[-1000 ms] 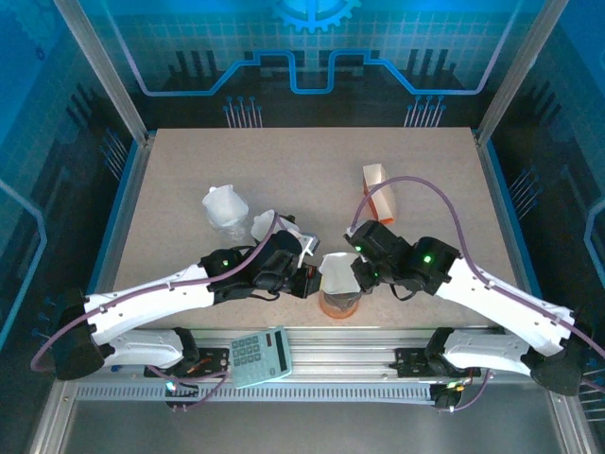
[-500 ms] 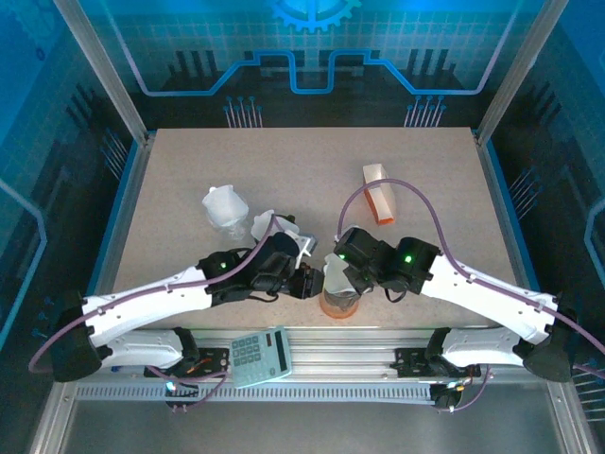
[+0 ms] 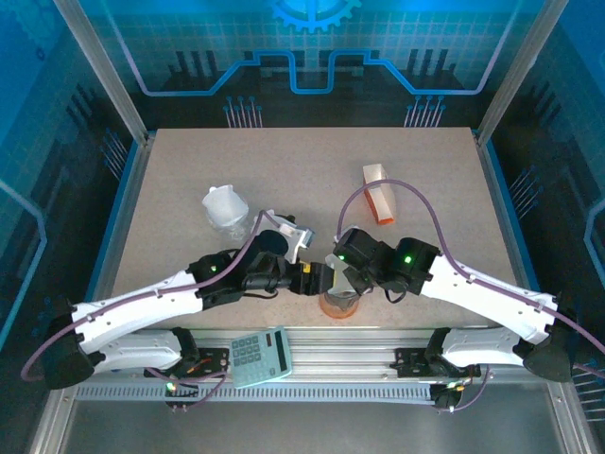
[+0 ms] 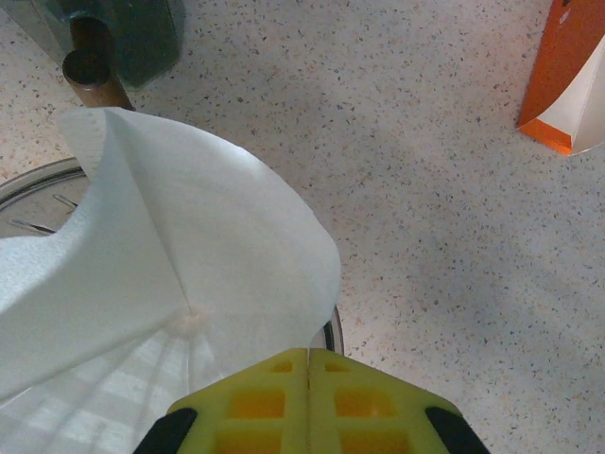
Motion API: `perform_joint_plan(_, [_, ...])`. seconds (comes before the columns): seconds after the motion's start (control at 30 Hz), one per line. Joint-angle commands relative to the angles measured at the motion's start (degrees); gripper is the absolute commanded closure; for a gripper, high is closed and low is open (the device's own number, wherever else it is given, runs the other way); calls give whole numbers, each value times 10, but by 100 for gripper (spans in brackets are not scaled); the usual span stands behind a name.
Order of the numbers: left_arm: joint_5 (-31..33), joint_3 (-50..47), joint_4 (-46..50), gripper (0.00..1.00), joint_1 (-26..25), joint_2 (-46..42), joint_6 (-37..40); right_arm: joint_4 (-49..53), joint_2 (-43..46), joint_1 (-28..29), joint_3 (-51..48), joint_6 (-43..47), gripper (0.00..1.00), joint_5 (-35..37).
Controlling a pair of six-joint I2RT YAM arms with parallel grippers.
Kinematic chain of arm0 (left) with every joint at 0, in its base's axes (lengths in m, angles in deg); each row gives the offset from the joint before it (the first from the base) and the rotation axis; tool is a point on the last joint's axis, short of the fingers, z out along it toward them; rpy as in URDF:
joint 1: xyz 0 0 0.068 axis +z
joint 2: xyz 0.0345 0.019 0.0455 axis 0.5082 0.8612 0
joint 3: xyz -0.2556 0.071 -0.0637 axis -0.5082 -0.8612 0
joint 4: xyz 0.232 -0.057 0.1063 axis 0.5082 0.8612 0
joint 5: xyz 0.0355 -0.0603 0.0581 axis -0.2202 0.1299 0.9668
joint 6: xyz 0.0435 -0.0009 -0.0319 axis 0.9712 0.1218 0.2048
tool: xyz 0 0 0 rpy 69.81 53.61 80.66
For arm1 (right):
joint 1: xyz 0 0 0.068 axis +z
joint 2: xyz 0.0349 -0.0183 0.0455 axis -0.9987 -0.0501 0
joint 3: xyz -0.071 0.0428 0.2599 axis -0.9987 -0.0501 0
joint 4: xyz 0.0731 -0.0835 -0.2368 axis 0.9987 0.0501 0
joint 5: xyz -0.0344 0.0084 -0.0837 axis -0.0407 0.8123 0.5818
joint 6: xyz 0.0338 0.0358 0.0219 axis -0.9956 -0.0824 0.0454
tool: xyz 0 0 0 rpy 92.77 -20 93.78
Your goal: Place the coffee filter in the dripper
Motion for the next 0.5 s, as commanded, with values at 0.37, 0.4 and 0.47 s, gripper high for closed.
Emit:
perform_joint_plan(0.37, [45, 49, 69, 20, 3, 75, 18, 10, 2, 13, 13, -13, 100, 0])
perform_joint_plan(0.4, [47, 51, 73, 24, 2, 78, 16, 10, 2, 13, 13, -15, 100, 0])
perform_joint_plan(0.47, [52, 50, 80, 32, 2, 78, 13, 9, 3, 13, 11, -15, 100, 1])
